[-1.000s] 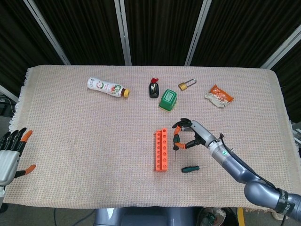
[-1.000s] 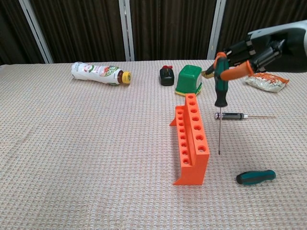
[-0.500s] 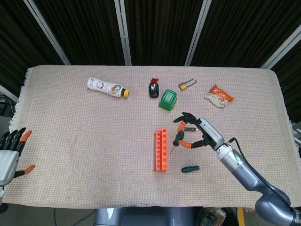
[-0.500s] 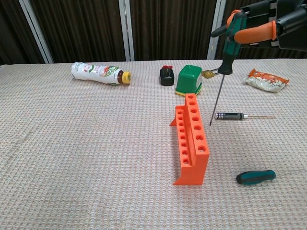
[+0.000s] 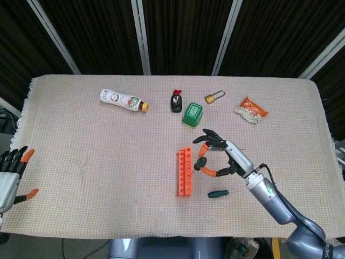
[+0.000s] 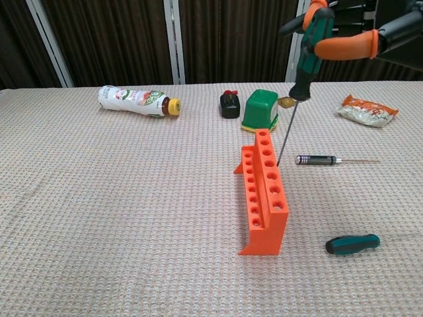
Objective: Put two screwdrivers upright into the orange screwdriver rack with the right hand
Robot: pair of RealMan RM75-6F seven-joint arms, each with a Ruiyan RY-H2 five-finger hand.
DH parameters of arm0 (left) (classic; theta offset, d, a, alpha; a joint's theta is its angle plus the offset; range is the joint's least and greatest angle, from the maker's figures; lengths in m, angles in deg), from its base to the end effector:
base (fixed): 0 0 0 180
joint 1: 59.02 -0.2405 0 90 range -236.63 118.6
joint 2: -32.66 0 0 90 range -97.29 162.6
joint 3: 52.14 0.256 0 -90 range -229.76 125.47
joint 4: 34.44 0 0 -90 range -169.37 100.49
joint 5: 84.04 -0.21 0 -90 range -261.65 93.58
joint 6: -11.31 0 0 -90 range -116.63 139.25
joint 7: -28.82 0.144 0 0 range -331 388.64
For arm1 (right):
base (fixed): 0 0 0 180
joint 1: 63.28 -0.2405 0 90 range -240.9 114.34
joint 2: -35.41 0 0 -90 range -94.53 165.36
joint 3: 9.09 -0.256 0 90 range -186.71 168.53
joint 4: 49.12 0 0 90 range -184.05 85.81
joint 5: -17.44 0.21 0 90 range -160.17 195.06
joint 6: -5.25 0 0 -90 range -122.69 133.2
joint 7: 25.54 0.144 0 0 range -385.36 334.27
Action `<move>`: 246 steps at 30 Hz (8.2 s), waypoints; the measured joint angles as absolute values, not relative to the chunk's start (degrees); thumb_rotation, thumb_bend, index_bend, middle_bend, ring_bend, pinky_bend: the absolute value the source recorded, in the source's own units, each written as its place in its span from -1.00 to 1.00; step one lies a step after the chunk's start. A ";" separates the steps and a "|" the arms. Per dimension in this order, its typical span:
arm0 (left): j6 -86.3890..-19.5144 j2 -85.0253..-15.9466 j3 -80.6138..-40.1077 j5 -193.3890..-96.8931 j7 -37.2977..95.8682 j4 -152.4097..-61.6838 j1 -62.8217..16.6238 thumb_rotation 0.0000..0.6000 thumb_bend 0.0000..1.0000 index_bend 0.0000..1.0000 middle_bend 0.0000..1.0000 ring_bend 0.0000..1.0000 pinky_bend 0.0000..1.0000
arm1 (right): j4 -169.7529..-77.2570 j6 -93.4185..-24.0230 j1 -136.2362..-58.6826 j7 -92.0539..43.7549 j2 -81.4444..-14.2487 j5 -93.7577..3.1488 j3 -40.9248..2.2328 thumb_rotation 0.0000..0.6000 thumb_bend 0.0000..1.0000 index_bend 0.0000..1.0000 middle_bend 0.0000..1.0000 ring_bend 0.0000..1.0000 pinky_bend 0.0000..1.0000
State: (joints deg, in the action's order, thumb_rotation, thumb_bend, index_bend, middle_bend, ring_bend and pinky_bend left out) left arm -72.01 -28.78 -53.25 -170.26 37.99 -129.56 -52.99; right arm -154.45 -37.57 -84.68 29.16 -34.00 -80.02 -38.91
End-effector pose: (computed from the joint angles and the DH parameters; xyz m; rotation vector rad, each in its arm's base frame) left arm -0.3051 0.1801 0.1611 -1.4865 -0.8074 -0.7682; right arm -0.1241 -0.2998 0.0976 1.5533 -1.9043 1.7105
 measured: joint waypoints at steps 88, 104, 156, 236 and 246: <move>-71.78 -29.55 -53.25 -169.64 36.71 -128.51 -53.11 1.00 -0.82 -0.93 -1.00 -1.00 -1.00 | -149.48 -44.05 -102.61 9.73 -33.11 -65.71 -20.81 1.00 -0.21 -0.33 -0.63 -1.00 -1.00; -71.29 -30.00 -53.24 -170.10 37.03 -128.80 -52.57 1.00 -0.82 -0.93 -1.00 -1.00 -1.00 | -141.25 -43.73 -103.25 -9.35 -31.55 -53.30 -21.64 1.00 -0.48 -0.06 -0.56 -1.00 -1.00; -70.83 -30.59 -53.03 -167.92 37.02 -127.30 -53.54 1.00 -0.82 -0.93 -1.00 -1.00 -1.00 | -119.94 -34.42 -126.11 -71.55 -53.66 -10.28 -11.56 1.00 -0.59 -0.14 -0.68 -1.00 -1.00; -70.70 -29.37 -53.57 -168.81 38.74 -130.13 -52.53 1.00 -0.82 -0.97 -1.00 -1.00 -1.00 | -135.30 -16.35 -110.63 -26.74 -35.35 -15.86 -30.62 1.00 -0.38 0.28 -0.50 -1.00 -1.00; -70.45 -28.46 -53.25 -169.87 39.08 -131.75 -52.11 1.00 -0.82 -0.97 -1.00 -1.00 -1.00 | -137.22 3.54 -95.88 -10.46 -33.52 -21.20 -53.69 1.00 -0.36 0.29 -0.50 -1.00 -1.00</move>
